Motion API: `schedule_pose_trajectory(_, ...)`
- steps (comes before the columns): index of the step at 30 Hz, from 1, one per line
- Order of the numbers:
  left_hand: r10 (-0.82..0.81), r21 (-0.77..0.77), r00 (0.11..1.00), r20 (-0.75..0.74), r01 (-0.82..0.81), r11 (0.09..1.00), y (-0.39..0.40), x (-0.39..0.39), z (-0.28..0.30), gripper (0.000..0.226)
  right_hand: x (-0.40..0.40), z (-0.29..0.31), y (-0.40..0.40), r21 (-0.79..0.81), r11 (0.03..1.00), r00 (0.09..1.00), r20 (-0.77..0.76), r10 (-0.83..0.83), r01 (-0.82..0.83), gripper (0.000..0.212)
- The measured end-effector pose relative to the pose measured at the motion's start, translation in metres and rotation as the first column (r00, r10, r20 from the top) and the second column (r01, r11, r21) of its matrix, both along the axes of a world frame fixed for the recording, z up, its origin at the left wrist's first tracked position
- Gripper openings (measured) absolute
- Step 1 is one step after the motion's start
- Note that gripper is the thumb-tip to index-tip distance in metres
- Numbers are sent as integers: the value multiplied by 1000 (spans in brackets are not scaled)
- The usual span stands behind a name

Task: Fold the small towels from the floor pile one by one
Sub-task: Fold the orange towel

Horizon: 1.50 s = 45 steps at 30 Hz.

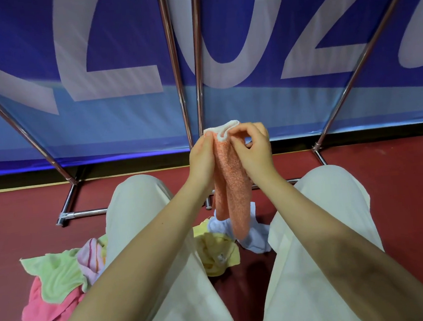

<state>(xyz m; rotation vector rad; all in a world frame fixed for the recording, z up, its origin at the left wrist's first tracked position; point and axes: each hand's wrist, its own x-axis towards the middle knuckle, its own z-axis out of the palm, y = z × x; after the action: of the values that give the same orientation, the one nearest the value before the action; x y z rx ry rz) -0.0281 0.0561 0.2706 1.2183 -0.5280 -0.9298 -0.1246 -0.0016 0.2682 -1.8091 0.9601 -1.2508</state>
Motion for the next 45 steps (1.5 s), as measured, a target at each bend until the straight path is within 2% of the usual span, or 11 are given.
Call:
schedule_pose_trajectory(2,6,41,1000,14,-7,999,0,3,0,37,-1,-2,0,40,999,1000,10,-17,17,23)
schedule_pose_trajectory(4,-28,30,1000,-5,28,999,-1,8,1,38,-1,-3,-3,195,981,1000,10,23,-25,35)
schedule_pose_trajectory(7,-30,12,998,-60,30,999,1,14,3,40,0,0,1,393,916,984,-116,134,-79,20)
schedule_pose_trajectory(10,-39,33,999,-25,40,999,4,12,5,35,2,-3,5,391,919,980,-151,125,-57,29)
schedule_pose_trajectory(15,-6,97,1000,-27,9,995,5,-4,10,36,0,-5,4,372,927,998,-52,-41,58,33)
schedule_pose_trajectory(19,-107,61,978,179,97,993,11,-18,6,22,-3,-5,5,392,917,997,5,-82,74,39)
schedule_pose_trajectory(22,-23,85,976,215,5,996,11,-18,2,22,-3,-4,7,415,909,997,49,-63,37,33)
schedule_pose_trajectory(29,141,28,989,42,-143,989,3,8,12,17,-4,-5,18,504,823,965,124,229,-260,24)
schedule_pose_trajectory(32,162,-11,986,-40,-162,987,6,16,19,17,-5,-14,20,542,772,931,56,360,-332,28)
schedule_pose_trajectory(41,115,-77,990,79,-109,991,18,24,28,17,-4,-38,29,650,690,854,-119,507,-319,42)
schedule_pose_trajectory(45,204,-113,972,115,-191,975,23,43,36,16,-4,-50,31,650,676,784,-195,590,-347,36)
